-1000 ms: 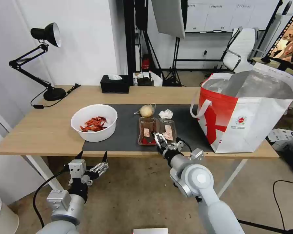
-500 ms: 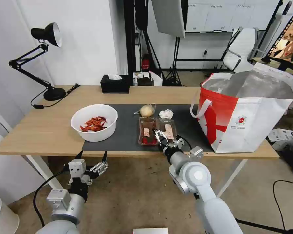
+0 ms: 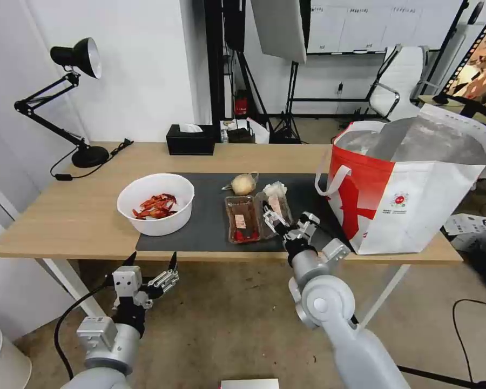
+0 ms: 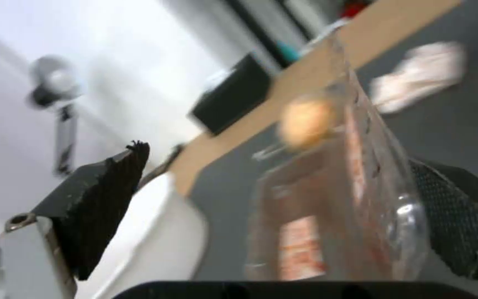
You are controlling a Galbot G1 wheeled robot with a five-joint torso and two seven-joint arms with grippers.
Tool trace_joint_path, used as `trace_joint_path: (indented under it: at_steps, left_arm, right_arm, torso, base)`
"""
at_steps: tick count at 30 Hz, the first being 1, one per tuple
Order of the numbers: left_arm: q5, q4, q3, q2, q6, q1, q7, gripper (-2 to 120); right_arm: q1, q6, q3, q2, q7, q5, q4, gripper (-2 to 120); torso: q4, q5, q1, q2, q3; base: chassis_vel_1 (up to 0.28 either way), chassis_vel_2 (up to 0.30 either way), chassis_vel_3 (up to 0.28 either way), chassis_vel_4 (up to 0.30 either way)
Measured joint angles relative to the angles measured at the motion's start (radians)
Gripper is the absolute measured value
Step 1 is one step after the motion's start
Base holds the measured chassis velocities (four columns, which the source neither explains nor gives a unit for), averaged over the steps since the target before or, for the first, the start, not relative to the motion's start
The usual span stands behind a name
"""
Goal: Pick up the trash from the table and place it into the takeout bag.
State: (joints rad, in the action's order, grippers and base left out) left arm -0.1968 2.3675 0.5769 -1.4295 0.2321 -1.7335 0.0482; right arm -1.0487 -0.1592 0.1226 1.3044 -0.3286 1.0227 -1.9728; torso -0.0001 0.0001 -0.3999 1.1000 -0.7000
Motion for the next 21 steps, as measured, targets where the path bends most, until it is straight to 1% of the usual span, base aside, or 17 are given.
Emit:
trace_joint_path:
  at_steps: [2,3,4,5,7,8,9,10,12,16,19,21]
  left_arm:
    - [0.0,0.001,0.001,-0.001,-0.002,-0.003,0.0,100]
    - [0.0,0.004,0.003,-0.001,-0.004,-0.007,0.0,100]
    - [0.0,0.007,0.005,-0.001,-0.005,-0.01,0.0,100]
    - [0.0,0.007,0.005,-0.001,-0.005,-0.01,0.0,100]
    - [0.0,0.011,0.008,-0.002,-0.005,-0.015,0.0,100]
    - [0.0,0.016,0.009,-0.003,-0.006,-0.019,0.001,100]
    - [0.0,0.016,0.009,-0.003,-0.006,-0.019,0.001,100]
    - [0.0,0.018,0.01,-0.003,-0.006,-0.021,0.001,100]
    - [-0.001,0.023,0.012,-0.003,-0.006,-0.024,0.001,100]
    - [-0.001,0.025,0.013,-0.002,-0.006,-0.024,0.001,100]
    - [-0.002,0.025,0.013,-0.001,-0.006,-0.023,0.001,100]
    - [-0.004,0.025,0.013,0.0,-0.006,-0.022,0.001,100]
  right_arm:
    - [0.019,-0.018,-0.013,-0.003,0.014,0.02,0.006,100]
    - [0.047,-0.045,-0.033,-0.002,0.016,0.064,0.02,100]
    - [0.075,-0.07,-0.047,0.003,-0.006,0.111,0.039,100]
    - [0.075,-0.07,-0.047,0.003,-0.006,0.111,0.039,100]
    - [0.116,-0.109,-0.061,0.018,-0.078,0.205,0.073,100]
    - [0.145,-0.15,-0.055,0.033,-0.162,0.318,0.096,100]
    - [0.145,-0.15,-0.055,0.033,-0.162,0.318,0.096,100]
    - [0.156,-0.158,-0.048,0.04,-0.196,0.368,0.103,100]
    - [0.167,-0.16,-0.029,0.04,-0.226,0.44,0.106,100]
    - [0.177,-0.147,-0.017,0.026,-0.23,0.491,0.093,100]
    - [0.192,-0.14,-0.009,0.012,-0.199,0.504,0.092,100]
    - [0.222,-0.141,-0.012,-0.008,-0.126,0.432,0.107,100]
  torso:
    - [0.0,-0.0001,0.0,0.0,0.0]
    - [0.0,0.0,0.0,0.0,0.0]
    - [0.0001,-0.0001,0.0,0.0,0.0]
    - [0.0001,-0.0001,0.0,0.0,0.0]
    - [0.0003,-0.0001,0.0,0.0,0.0]
    - [0.0004,-0.0001,0.0,0.0,0.0]
    - [0.0004,-0.0001,0.0,0.0,0.0]
    - [0.0004,0.0,0.0,0.0,0.0]
    - [0.0001,-0.0001,0.0,0.0,0.0]
    - [0.0001,-0.0001,0.0,0.0,0.0]
    - [0.0,0.0,0.0,0.0,0.0]
    - [0.0,0.0001,0.0,0.0,0.0]
  base:
    - [0.0,0.0,0.0,0.0]
    - [0.0,0.0,0.0,0.0]
    - [0.0,0.0,0.0,0.0]
    - [0.0,0.0,0.0,0.0]
    - [0.0,0.0,0.0,0.0]
    - [0.0,0.0,0.0,0.0]
    - [0.0,0.0,0.0,0.0]
    - [0.0,0.0,0.0,0.0]
    - [0.0,0.0,0.0,0.0]
    - [0.0,0.0,0.0,0.0]
    - [0.0,0.0,0.0,0.0]
    - [0.0,0.0,0.0,0.0]
